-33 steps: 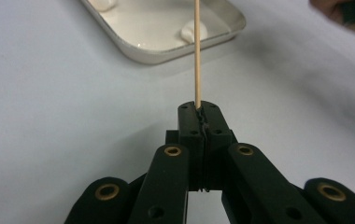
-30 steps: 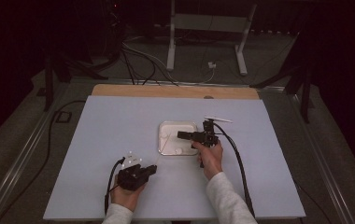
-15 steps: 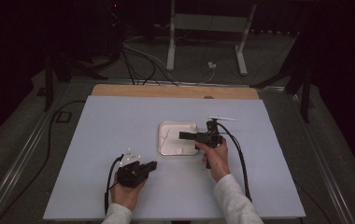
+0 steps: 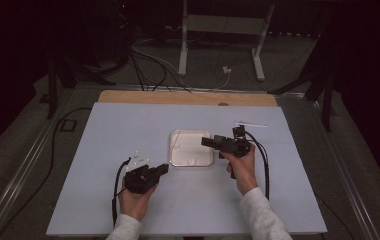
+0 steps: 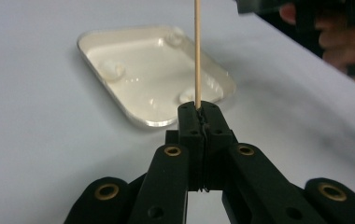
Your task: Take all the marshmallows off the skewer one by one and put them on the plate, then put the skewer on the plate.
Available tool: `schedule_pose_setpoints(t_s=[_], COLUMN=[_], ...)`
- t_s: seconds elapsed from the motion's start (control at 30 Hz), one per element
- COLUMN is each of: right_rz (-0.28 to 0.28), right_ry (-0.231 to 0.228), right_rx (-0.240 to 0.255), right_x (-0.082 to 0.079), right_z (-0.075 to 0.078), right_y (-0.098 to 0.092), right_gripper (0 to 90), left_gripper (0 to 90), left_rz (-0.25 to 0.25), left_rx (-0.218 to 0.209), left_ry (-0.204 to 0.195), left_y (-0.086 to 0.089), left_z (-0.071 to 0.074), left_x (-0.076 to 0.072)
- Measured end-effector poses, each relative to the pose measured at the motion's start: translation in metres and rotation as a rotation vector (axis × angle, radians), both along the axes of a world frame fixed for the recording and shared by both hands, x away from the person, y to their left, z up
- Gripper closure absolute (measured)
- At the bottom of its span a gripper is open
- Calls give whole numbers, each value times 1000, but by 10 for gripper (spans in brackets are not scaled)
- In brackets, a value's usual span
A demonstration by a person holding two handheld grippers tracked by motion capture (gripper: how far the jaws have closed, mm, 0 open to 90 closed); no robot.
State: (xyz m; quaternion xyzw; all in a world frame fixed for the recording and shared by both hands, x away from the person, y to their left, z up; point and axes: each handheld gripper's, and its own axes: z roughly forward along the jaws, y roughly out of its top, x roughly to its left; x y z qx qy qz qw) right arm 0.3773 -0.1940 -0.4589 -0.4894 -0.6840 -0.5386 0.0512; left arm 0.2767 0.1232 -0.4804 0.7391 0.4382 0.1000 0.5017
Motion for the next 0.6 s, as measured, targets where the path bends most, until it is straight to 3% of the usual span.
schedule_pose_setpoints(t_s=[0.23,0.6], right_rz=[-31,-32], right_ry=[-99,-132], right_rx=[-89,-122], right_x=[-12,-21], right_z=[5,2], right_y=[6,4], right_gripper=[14,0], left_gripper=[900,900], left_rz=[17,42], left_rx=[-18,-38], left_ry=[3,16], left_y=[-3,-20], left_z=[5,8], left_x=[13,36])
